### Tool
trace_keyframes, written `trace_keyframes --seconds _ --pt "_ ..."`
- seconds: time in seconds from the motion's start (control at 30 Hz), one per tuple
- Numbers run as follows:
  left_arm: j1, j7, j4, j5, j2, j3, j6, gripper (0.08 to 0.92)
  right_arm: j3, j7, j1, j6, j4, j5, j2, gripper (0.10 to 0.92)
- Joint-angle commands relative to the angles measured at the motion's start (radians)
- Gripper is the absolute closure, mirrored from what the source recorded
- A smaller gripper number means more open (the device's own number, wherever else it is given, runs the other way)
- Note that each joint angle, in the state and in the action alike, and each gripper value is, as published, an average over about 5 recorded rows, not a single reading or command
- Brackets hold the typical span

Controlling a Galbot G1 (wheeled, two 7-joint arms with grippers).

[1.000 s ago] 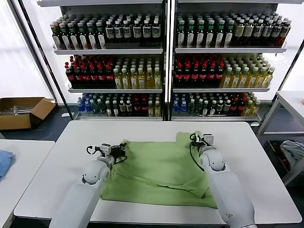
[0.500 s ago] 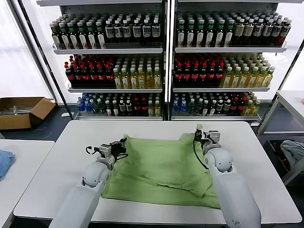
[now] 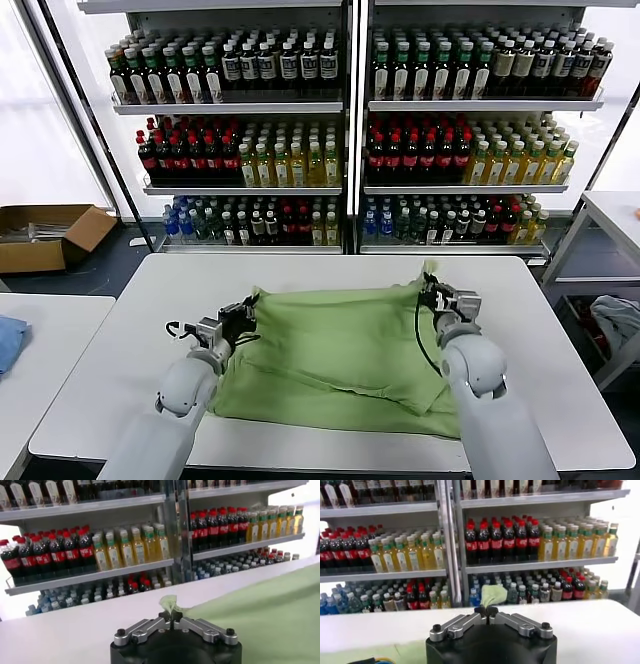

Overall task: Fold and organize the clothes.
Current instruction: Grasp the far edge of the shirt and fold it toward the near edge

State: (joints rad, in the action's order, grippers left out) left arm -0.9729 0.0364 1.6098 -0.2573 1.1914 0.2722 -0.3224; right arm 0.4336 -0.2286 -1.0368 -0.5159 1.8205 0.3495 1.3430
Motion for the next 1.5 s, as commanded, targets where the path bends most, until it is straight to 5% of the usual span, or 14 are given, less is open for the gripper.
trace_keyframes --seconds 0.03,0.73,1.5 --pt "-0.199 -0.017 0.164 0.041 -0.017 0.029 0.015 0.913 0.052 -0.019 -0.241 0.012 0.175 -0.031 0.032 0.919" --pt "-0.366 0.009 0.252 0.122 0.01 0.111 0.014 0.913 0.041 -0.097 -0.41 -0.006 0.272 -0.063 0.031 0.919" --pt "-0.332 0.014 0.2 0.187 0.038 0.109 0.013 0.913 0.018 -0.128 -0.441 -0.041 0.264 -0.123 0.039 0.902"
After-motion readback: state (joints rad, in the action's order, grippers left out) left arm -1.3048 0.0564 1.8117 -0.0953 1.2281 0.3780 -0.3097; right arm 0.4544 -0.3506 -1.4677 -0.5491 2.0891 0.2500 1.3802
